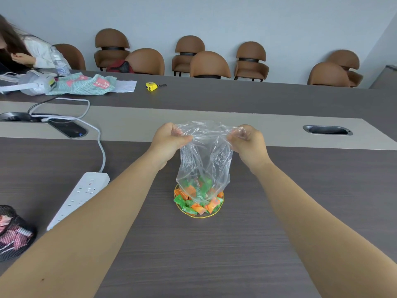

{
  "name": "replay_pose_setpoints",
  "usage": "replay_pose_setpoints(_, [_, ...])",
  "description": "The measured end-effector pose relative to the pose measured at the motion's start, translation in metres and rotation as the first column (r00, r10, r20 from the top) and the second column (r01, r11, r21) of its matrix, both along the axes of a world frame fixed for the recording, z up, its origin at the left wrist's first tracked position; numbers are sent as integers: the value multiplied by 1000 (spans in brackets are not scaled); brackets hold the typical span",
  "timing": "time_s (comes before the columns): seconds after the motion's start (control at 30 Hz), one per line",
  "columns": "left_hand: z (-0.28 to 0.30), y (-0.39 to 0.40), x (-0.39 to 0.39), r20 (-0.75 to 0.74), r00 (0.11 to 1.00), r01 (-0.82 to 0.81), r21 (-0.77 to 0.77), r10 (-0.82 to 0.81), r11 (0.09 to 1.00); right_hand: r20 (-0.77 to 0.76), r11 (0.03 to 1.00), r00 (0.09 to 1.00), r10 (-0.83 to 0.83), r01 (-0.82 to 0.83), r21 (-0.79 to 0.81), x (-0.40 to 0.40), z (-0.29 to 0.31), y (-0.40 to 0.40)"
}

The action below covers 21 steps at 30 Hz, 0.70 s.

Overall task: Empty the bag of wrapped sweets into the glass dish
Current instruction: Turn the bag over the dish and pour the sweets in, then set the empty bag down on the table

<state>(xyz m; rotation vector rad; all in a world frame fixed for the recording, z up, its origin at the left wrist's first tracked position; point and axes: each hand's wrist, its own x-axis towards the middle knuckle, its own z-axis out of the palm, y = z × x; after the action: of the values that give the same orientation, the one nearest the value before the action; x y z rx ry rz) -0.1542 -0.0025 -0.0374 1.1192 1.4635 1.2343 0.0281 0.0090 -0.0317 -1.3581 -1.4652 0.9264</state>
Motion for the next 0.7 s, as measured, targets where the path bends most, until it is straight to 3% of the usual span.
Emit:
replay_pose_setpoints(0.23, [2,-14,2,-9,1000,8,72,-8,997,-68,1000,998,8,-7,13,4,5,-15])
replay_pose_setpoints(0.33, [4,-25,10,-83,996,-3,115,12,993,-80,1000,997,19,-17,26,12,7,-23])
replay_pose_setpoints(0.57, [-11,-70,66,-262,964,111,224,-50,968,27,998,999,32,-33,49,80,-3,-60])
replay_pose_setpoints(0.7, [-50,-95,119,-327,934,222,221,-143,950,191,1000,982,-1,-2,18,137,-34,-92])
